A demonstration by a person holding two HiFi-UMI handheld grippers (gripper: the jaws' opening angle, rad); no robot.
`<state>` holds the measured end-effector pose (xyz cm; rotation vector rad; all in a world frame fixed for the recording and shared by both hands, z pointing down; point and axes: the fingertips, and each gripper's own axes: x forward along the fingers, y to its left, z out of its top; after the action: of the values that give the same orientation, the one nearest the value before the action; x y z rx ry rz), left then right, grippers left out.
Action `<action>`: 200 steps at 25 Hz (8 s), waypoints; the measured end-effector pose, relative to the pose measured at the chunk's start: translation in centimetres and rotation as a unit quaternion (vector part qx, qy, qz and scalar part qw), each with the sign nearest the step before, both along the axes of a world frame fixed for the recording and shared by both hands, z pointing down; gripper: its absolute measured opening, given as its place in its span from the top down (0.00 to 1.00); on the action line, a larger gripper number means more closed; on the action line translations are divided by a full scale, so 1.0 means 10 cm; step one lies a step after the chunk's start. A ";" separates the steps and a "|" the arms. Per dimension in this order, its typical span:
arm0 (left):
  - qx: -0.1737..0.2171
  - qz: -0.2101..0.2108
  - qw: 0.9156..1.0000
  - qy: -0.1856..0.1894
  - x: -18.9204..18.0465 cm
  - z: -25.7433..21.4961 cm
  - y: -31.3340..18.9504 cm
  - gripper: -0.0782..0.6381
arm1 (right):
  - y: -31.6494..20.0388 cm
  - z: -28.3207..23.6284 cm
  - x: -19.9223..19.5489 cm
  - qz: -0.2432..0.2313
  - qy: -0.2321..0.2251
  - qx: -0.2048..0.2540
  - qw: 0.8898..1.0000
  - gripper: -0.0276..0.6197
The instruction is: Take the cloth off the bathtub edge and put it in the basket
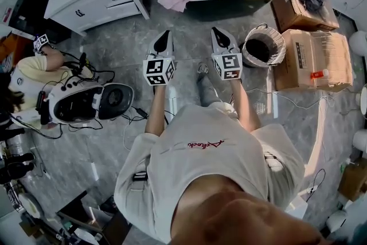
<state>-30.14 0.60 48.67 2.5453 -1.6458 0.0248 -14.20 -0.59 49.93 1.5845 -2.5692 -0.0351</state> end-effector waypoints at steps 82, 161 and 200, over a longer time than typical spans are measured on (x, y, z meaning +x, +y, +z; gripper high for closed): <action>-0.068 -0.069 0.995 0.035 -1.08 0.43 -5.52 0.89 | -5.68 0.41 -1.10 -0.065 0.020 -0.067 0.995 0.95; -0.407 0.074 0.909 -0.058 -0.77 3.81 -5.33 0.80 | -5.37 3.67 -2.00 -0.289 0.011 -0.452 0.844 0.74; 0.059 0.186 0.979 -0.065 0.27 -0.72 -7.23 0.81 | -7.00 -1.02 -0.95 -0.087 -0.045 0.000 0.995 0.74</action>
<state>-27.45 -71.74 41.42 2.9641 -1.2147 0.1322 -23.70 -70.64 39.74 1.3871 -2.7689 0.0208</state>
